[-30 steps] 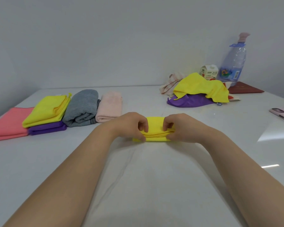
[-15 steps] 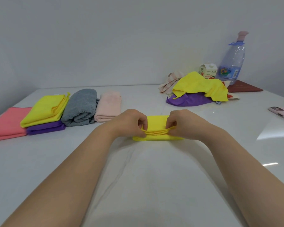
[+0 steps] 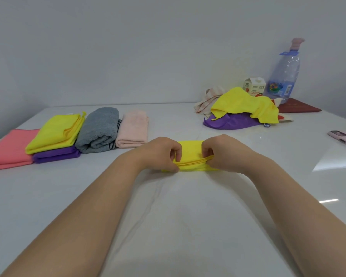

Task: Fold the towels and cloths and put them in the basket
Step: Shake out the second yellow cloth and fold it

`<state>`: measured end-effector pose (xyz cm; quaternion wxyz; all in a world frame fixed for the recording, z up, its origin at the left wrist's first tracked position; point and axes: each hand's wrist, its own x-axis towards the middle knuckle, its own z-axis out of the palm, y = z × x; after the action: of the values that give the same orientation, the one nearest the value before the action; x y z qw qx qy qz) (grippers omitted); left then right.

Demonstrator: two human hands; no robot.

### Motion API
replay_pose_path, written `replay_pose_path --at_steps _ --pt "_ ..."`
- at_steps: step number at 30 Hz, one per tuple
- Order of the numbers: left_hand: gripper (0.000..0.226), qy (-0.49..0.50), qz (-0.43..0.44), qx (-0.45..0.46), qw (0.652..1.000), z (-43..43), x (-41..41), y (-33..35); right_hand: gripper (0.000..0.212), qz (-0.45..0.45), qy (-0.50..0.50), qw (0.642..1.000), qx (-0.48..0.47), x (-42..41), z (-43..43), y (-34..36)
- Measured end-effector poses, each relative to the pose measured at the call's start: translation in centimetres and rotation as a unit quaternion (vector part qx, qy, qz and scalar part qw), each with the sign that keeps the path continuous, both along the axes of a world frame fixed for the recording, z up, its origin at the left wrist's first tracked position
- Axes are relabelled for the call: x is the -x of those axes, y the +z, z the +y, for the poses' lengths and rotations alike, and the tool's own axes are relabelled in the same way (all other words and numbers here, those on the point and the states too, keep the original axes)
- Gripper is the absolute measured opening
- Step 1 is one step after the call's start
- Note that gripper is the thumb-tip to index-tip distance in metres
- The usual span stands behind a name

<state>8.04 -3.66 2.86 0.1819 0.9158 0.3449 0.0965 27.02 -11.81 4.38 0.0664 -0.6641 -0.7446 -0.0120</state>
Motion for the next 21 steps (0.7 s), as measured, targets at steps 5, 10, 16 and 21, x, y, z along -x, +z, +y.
replay_pose_path --at_steps 5,10,16,21 --pt "0.028 0.008 -0.042 -0.016 0.999 -0.1 0.1 0.0 0.02 -0.009 0.015 0.999 -0.049 0.0 0.4 -0.3" --pt "0.017 0.0 0.005 -0.046 0.999 -0.5 -0.2 0.0 0.024 -0.029 -0.001 0.999 0.043 0.1 0.4 -0.5" --pt "0.038 0.084 0.007 -0.057 0.995 -0.4 -0.8 0.6 0.024 0.035 -0.022 0.999 0.032 -0.6 0.3 0.0" --pt "0.036 0.076 0.054 -0.166 0.982 -0.5 -3.1 -0.6 0.016 0.049 -0.029 0.998 0.037 -0.7 0.6 -0.3"
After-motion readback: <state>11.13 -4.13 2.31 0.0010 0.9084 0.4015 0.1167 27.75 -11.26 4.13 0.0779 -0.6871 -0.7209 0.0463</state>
